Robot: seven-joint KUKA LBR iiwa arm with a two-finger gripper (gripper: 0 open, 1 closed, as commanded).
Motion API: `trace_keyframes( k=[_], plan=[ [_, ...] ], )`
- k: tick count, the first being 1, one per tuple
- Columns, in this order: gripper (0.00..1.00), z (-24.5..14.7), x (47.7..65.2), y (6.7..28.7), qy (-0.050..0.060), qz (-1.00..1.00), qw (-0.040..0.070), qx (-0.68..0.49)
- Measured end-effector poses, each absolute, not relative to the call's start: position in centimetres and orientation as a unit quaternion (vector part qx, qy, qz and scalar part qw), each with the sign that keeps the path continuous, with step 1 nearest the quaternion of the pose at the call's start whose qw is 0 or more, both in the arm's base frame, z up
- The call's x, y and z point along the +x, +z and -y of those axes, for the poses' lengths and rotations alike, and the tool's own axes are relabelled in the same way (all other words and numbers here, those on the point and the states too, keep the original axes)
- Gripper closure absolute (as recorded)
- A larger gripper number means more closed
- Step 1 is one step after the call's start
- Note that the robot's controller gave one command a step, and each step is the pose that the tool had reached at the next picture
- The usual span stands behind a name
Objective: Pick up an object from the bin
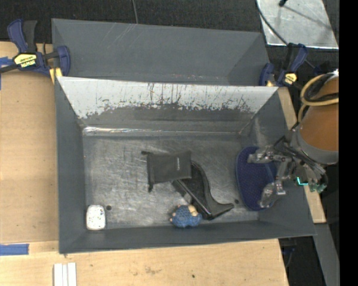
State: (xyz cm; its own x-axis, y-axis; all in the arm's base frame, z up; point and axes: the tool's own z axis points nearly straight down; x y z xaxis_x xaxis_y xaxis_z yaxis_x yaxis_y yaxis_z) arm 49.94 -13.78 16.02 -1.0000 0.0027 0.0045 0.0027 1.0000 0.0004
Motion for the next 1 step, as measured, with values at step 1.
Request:
trace_keyframes(
  k=[1],
  plan=[
    [0.0,6.99,48.52,7.21,0.002,0.999,-0.005,-0.048]
  ],
)
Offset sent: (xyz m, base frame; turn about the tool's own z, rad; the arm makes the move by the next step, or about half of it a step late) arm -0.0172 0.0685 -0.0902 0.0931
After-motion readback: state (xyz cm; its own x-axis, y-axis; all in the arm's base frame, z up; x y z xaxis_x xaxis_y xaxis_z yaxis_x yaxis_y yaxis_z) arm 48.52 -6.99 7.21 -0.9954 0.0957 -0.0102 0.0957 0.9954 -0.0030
